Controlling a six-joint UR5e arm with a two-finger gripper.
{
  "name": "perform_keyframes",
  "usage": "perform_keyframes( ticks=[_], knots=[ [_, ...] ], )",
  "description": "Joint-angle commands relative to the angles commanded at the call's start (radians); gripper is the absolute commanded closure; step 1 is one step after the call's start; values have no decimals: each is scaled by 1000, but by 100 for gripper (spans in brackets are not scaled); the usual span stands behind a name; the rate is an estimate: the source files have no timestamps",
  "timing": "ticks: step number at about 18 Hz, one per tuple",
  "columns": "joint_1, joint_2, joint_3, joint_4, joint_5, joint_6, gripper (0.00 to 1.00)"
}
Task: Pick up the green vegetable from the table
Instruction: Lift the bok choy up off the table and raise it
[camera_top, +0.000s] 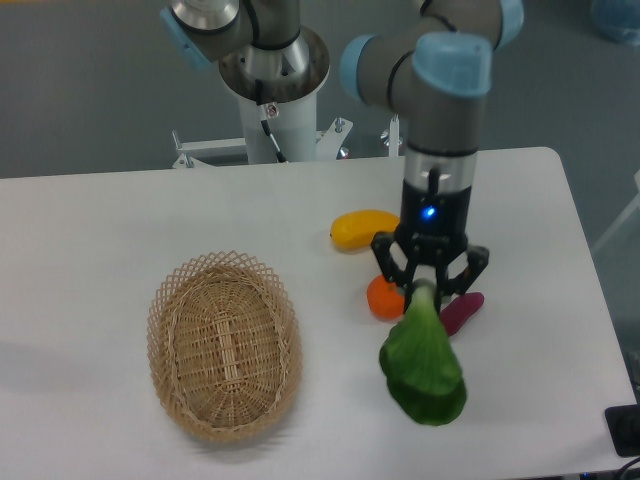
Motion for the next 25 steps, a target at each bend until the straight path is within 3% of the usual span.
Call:
perform_keyframes(
  ticks=[5,15,25],
  knots=[
    [29,5,18,-8,-21,66,71],
    [55,14,69,-121,-22,133,71],
    [72,20,66,-127,-22,149,71]
  ],
)
